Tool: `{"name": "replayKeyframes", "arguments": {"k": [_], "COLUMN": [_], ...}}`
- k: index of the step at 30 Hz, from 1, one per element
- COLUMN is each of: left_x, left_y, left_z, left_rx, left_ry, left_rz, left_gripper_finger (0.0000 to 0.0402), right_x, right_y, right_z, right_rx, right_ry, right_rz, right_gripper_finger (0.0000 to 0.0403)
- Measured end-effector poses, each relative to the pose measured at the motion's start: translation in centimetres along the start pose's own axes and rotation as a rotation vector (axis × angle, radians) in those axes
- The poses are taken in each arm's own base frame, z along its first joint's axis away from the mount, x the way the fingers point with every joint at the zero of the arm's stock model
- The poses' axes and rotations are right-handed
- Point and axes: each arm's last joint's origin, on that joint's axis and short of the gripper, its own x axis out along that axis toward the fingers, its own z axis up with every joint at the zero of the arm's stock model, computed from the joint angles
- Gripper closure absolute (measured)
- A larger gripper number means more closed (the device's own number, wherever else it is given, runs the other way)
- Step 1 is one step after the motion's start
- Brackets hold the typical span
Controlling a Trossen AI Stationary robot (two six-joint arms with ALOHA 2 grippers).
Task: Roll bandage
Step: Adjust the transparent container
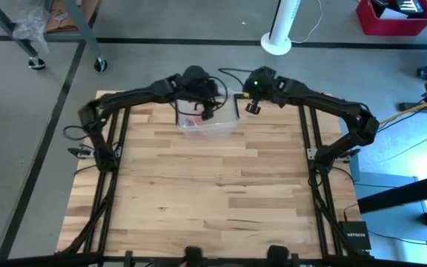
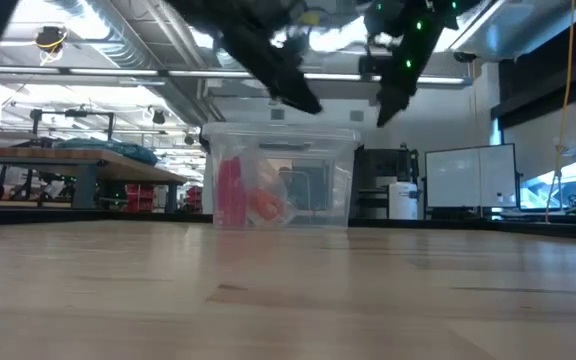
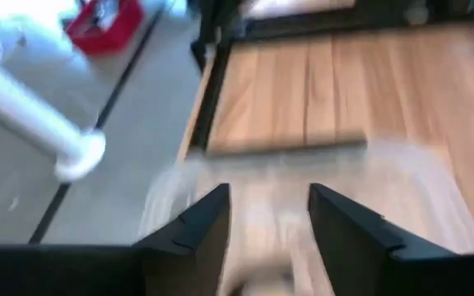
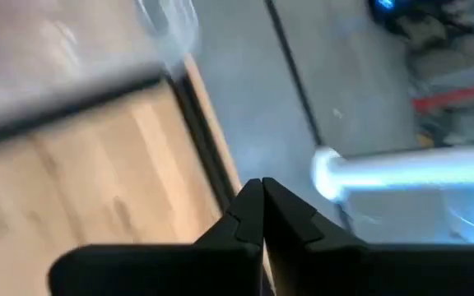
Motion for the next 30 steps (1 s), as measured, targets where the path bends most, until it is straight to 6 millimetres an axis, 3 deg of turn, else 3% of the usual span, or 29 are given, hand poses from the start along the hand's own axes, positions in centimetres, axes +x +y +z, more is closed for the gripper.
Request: {"name": "replayKeyframes", "arguments": {"k": [5, 8, 10, 13, 17, 25, 30], "left_x": [-4.8, -7.1, -7.7, -7.6, -7.6, -7.7, -8.0], "left_y": [-1.5, -2.5, -3.2, -4.2, -4.0, -0.4, 1.4], "left_z": [-1.3, -3.0, -5.0, -8.4, -10.4, -12.0, -12.7], "left_rx": [-0.019, -0.085, -0.109, -0.142, -0.178, -0.183, -0.195], "left_ry": [0.194, 0.169, 0.136, 0.160, 0.171, 0.120, 0.093], "left_rz": [0.032, 0.103, 0.117, 0.120, 0.134, 0.308, 0.312], "left_gripper_finger": [0.0245, 0.0245, 0.0245, 0.0245, 0.0245, 0.0245, 0.0245], "right_x": [-1.0, 0.3, 2.0, 4.1, 5.5, 6.7, 7.9], "right_y": [-0.1, 1.3, 2.5, 3.7, 4.5, 4.4, 3.9], "right_z": [2.0, 2.4, 1.8, 1.2, 0.9, 1.1, 1.2], "right_rx": [0.069, 0.099, 0.125, 0.164, 0.172, 0.207, 0.207], "right_ry": [-0.288, -0.485, -0.505, -0.503, -0.458, -0.421, -0.451], "right_rz": [0.340, 0.554, 0.617, 0.619, 0.603, 0.449, 0.389], "right_gripper_finger": [0.0395, 0.0395, 0.0395, 0.0395, 0.0395, 0.0395, 0.0395]}}
